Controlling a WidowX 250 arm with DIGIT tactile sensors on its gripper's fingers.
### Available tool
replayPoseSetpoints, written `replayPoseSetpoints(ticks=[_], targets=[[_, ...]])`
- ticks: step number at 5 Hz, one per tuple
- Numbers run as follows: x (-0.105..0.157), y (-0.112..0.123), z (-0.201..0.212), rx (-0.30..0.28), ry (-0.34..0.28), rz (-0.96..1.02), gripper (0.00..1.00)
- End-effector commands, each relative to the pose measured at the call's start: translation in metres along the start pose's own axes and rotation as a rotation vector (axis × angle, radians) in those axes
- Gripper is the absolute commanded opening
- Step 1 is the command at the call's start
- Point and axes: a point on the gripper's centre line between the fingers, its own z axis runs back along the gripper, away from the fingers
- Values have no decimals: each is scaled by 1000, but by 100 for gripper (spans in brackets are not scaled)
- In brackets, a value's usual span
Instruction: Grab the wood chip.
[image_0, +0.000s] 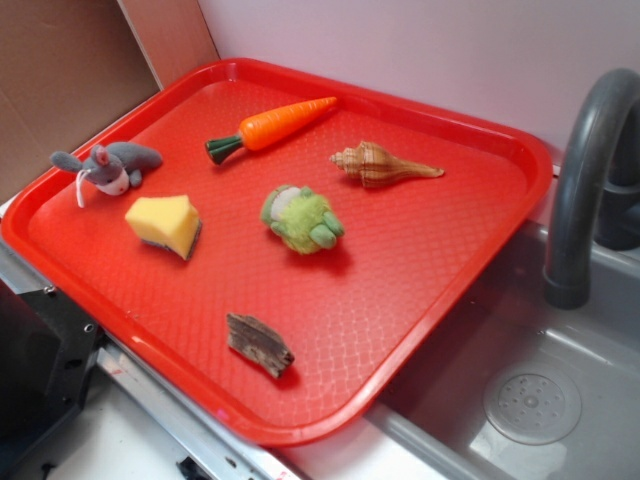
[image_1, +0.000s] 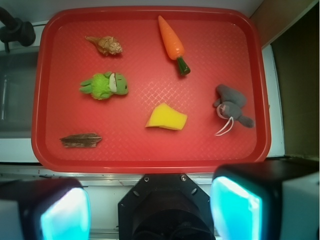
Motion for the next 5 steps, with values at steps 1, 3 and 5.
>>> replayPoseSetpoints(ticks=[1,3,5], targets=[[0,0,0,0,0,0,100],[46,-37,-6,19,-114,-504,100],[28,-76,-26,63,-59,-1018,100]])
